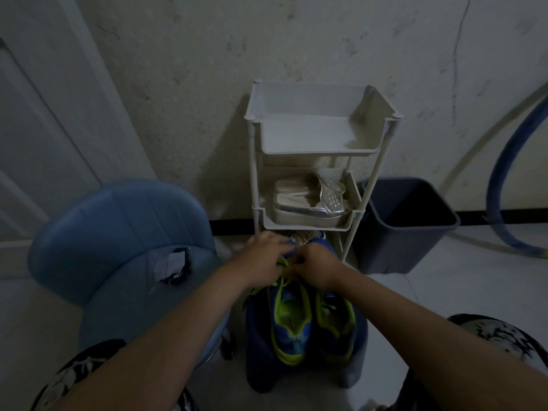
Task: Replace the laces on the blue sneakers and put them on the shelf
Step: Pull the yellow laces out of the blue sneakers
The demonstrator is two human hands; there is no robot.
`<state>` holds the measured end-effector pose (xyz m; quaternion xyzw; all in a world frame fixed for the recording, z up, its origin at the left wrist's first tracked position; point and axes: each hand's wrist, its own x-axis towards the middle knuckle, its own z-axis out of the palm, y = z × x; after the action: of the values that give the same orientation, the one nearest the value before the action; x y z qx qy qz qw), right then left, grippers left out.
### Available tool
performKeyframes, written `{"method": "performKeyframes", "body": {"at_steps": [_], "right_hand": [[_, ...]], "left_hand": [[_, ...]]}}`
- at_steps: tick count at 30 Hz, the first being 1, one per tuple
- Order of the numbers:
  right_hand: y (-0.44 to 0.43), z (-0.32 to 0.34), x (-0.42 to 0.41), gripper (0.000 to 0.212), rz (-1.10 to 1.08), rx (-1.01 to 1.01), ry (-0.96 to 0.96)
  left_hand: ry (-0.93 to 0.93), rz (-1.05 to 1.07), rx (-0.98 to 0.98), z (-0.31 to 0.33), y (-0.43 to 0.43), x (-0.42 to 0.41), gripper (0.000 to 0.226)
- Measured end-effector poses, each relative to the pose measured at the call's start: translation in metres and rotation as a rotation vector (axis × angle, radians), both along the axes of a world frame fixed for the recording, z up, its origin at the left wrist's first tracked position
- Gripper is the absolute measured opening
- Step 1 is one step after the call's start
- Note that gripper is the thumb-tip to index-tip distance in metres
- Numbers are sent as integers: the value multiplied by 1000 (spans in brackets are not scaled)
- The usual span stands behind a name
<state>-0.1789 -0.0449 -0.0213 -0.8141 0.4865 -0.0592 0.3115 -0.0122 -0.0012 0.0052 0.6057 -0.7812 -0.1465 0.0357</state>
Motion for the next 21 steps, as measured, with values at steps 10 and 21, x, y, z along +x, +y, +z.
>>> {"method": "performKeyframes", "body": {"at_steps": [10, 21], "right_hand": [[0, 0, -9, 17, 15, 90, 64], [11, 5, 1, 29, 170, -96, 172]], "left_hand": [[102, 463, -170, 24, -6, 4, 28], [-318, 453, 18, 21, 1, 20, 14]]}}
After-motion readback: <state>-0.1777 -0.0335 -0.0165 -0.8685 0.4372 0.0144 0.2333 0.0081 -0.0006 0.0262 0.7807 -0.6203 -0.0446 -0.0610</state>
